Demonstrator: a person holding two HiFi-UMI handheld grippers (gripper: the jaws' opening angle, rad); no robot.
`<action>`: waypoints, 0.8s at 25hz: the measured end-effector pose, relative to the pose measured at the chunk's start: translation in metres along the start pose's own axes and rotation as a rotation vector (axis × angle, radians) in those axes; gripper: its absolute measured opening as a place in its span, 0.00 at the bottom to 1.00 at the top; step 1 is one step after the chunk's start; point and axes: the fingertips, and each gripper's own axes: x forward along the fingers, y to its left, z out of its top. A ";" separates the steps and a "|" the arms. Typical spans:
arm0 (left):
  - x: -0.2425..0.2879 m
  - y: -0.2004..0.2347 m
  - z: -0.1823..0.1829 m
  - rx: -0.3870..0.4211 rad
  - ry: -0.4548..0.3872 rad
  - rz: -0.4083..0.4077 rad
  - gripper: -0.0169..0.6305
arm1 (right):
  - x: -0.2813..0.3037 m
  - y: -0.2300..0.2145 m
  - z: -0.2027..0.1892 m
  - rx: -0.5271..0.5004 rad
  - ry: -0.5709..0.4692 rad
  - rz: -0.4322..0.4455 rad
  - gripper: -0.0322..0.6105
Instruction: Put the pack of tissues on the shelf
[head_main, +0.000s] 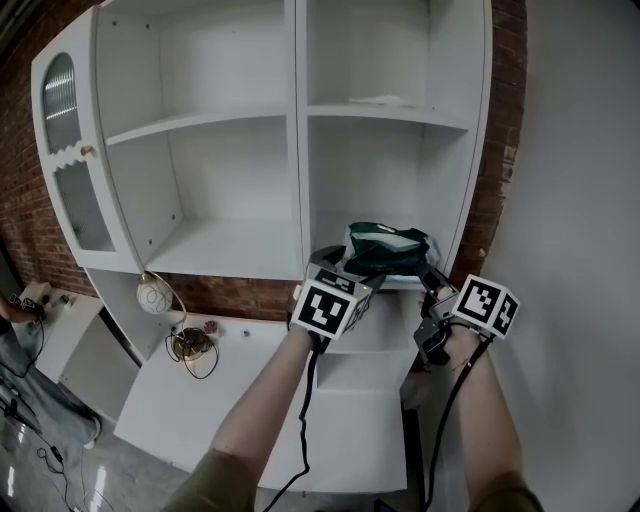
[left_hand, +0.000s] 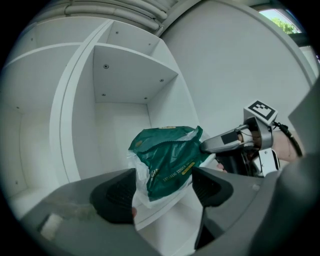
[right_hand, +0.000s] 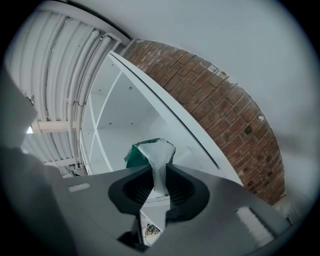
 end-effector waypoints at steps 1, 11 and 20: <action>0.001 0.002 -0.001 -0.005 0.004 0.000 0.60 | 0.003 -0.002 0.001 -0.003 0.003 -0.009 0.16; 0.009 0.017 0.001 -0.010 0.021 0.005 0.60 | 0.028 -0.010 0.010 -0.088 0.035 -0.131 0.16; 0.013 0.020 0.000 -0.007 0.036 0.005 0.59 | 0.041 -0.009 0.006 -0.240 0.143 -0.213 0.17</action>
